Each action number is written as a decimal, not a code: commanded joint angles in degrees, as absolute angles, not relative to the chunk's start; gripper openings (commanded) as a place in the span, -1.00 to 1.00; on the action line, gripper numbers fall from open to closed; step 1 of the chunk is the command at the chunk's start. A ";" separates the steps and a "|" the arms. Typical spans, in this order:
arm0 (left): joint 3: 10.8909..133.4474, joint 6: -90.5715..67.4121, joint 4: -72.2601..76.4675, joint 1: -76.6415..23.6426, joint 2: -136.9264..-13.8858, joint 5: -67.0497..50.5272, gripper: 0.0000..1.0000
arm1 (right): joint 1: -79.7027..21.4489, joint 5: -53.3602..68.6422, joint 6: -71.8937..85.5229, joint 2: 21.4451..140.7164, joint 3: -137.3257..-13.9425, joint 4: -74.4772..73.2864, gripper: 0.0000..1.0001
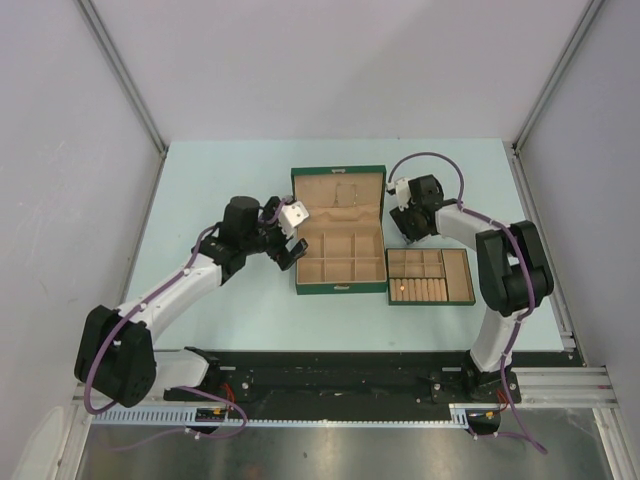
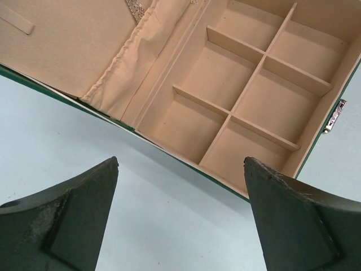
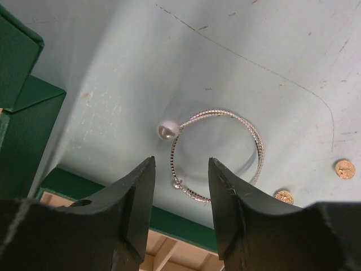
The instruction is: Organize the mixed jewelry
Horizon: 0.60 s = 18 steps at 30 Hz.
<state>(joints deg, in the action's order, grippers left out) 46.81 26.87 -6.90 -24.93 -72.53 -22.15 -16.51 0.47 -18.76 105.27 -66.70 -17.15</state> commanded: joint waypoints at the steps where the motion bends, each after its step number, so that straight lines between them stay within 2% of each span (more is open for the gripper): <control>1: 46.49 25.66 -5.63 -24.70 -70.49 -22.24 0.94 | -16.35 0.44 -19.07 106.35 -66.88 -15.47 -0.07; 6: 46.41 25.66 -5.54 -24.79 -70.31 -22.06 0.94 | -15.73 0.96 -18.90 107.05 -66.88 -15.56 -0.13; 18: 46.14 25.66 -5.45 -24.70 -69.87 -21.88 0.95 | -14.06 1.93 -18.72 108.46 -66.88 -16.35 -0.46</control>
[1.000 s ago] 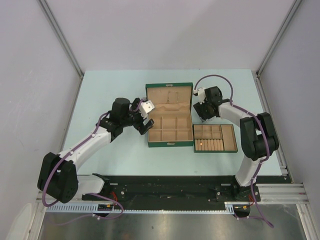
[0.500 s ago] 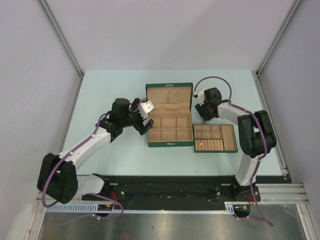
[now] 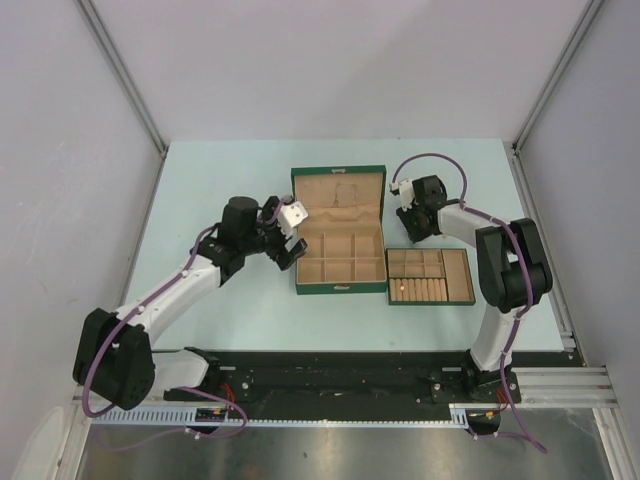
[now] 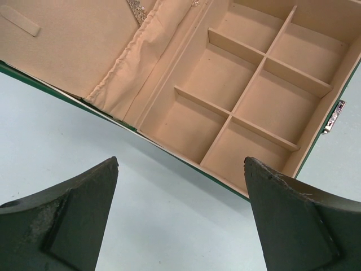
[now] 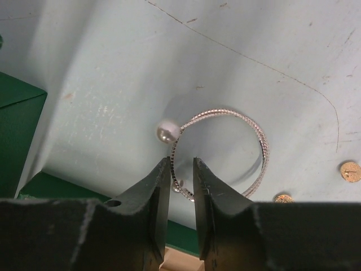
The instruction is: Organize the mixed jewelry
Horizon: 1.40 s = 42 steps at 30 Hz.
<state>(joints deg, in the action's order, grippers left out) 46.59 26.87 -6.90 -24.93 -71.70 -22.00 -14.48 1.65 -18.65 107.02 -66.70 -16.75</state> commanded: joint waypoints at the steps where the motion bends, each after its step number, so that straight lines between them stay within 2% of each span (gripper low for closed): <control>1: 46.14 25.75 -5.45 -24.70 -69.87 -21.88 0.95 | -13.98 2.02 -18.72 108.37 -66.88 -16.35 -0.49; 11: 46.14 25.66 -5.28 -24.70 -69.79 -21.62 0.95 | -14.06 0.97 -19.42 105.91 -66.89 -16.00 -0.77; 16: 45.79 25.49 -5.01 -24.79 -69.26 -21.36 0.95 | -13.89 0.27 -19.51 102.23 -66.97 -16.78 -1.00; 33: 43.95 23.73 -1.14 -24.52 -68.56 -15.73 0.97 | -15.90 2.11 -21.44 88.70 -67.76 -24.34 -1.00; 42: 43.51 23.38 -0.61 -23.56 -69.00 -14.94 0.99 | -19.60 9.83 -21.80 81.22 -67.68 -32.51 -1.00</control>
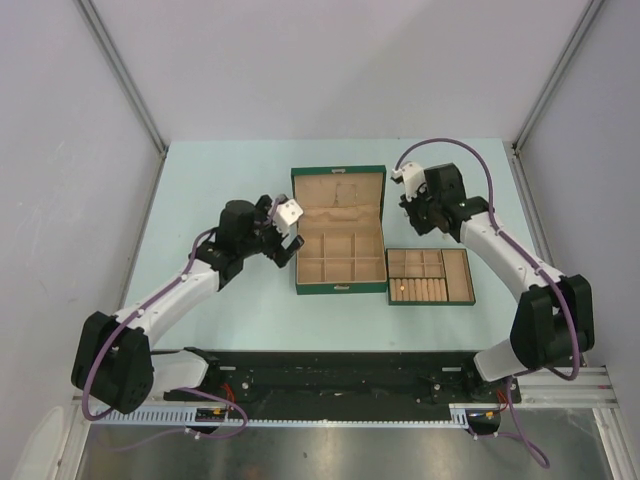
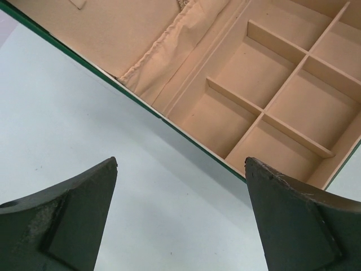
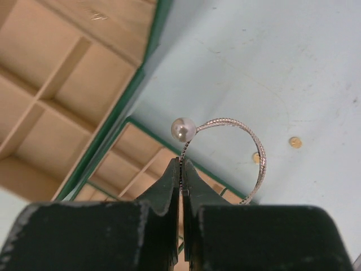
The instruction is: Organize the mixed jewelry
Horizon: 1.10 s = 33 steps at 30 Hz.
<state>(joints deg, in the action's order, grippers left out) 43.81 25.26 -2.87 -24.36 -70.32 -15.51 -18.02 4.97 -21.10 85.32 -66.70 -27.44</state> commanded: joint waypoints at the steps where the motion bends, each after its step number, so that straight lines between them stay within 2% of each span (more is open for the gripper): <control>1: 43.51 23.29 -0.70 -23.38 -68.99 -14.94 0.99 | -20.64 10.54 -22.06 80.86 -67.68 -32.95 -1.00; 7: 43.59 22.59 -0.70 -22.33 -68.73 -15.21 1.00 | -27.23 11.78 -24.17 78.84 -67.68 -34.80 -1.00; 17: 44.21 21.53 -1.84 -19.16 -67.94 -15.73 1.00 | -39.71 7.65 -24.79 84.98 -67.76 -29.98 -1.00; 33: 44.12 20.83 -1.49 -16.00 -67.24 -17.05 0.99 | -46.67 5.19 -25.93 97.02 -70.31 -22.85 -1.00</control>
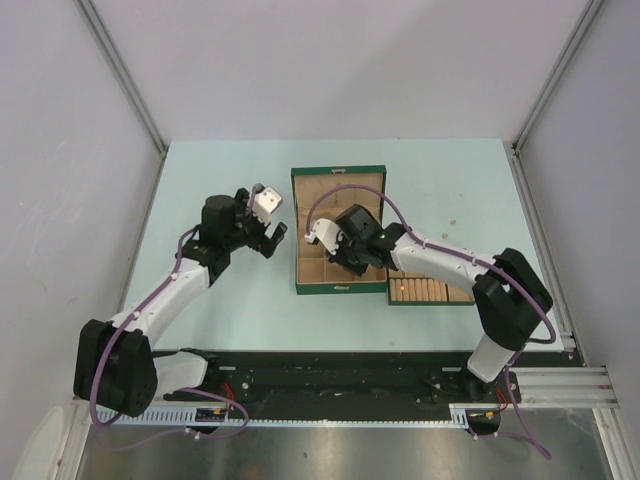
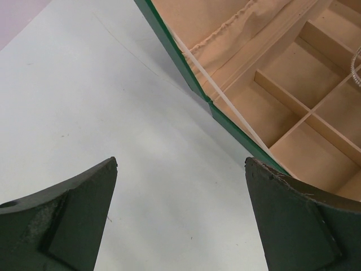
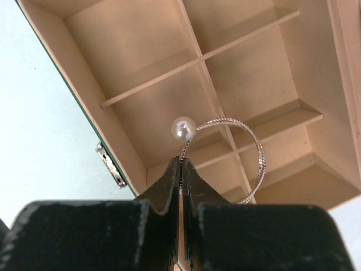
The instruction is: Organize the mixed jewelry
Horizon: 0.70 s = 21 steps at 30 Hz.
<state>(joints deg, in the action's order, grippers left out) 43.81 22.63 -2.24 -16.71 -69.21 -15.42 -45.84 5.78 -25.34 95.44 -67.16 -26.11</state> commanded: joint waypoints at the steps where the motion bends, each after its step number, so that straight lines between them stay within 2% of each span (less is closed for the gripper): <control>1: 44.03 20.92 -1.41 -15.82 -67.24 -17.14 1.00 | -47.19 4.92 -26.10 97.47 -70.31 -22.68 -1.00; 21: 44.21 20.57 -1.67 -14.76 -66.97 -18.28 1.00 | -50.80 6.06 -25.31 100.81 -70.66 -22.59 -1.00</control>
<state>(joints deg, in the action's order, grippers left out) 43.81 22.39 -2.24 -15.22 -68.77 -16.80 -50.30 5.45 -25.54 100.71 -68.40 -23.40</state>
